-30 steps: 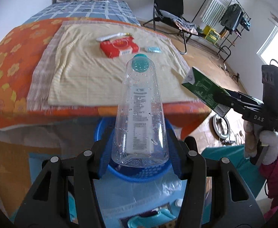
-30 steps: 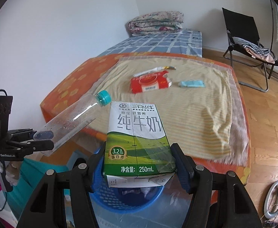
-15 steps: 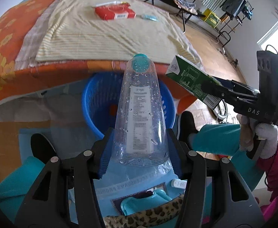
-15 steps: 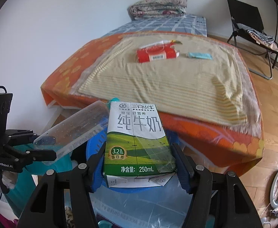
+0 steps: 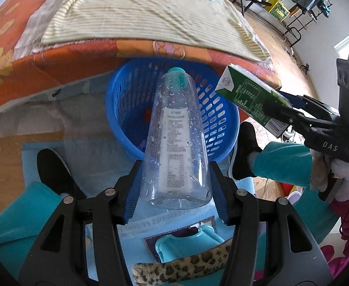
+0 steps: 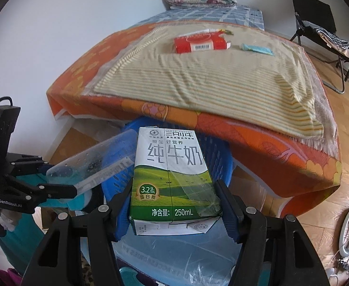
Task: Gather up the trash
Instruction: 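Carry the bottle and carton over the blue basket and release both, then move both tools back over the bed toward the red box and blue tube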
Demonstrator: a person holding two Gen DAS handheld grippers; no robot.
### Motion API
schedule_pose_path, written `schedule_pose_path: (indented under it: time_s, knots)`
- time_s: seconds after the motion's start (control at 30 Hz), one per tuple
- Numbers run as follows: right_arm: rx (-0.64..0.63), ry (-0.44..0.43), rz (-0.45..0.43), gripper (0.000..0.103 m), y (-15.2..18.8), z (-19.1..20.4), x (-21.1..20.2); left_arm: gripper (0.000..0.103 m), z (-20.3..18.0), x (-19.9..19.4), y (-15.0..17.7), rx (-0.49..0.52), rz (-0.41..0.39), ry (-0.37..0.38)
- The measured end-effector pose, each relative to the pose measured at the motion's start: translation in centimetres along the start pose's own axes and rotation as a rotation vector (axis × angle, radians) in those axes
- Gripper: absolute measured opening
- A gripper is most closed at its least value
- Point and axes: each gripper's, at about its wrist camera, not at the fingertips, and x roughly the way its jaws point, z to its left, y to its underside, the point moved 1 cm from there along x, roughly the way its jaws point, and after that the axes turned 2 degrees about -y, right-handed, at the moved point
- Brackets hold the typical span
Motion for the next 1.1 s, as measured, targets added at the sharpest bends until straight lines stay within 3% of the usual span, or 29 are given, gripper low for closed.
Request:
schedule_pose_path:
  time_s: [0.7,0.9,1.1]
  knots:
    - [0.071,0.013,0.075,0.068,-0.5,-1.4,5.2,0.057,0.5,2.4,-3.0,-0.014,0.027,-0.055]
    - [0.117,0.044,0.07,0.079,-0.7,-2.6,6.0,0.057,0.6,2.8,-3.9,-0.009,0.015,-0.065]
    - [0.15,0.044,0.073,0.079,-0.6,-3.3,6.3,0.057,0.6,2.9,-4.5,-0.01,0.006,-0.069]
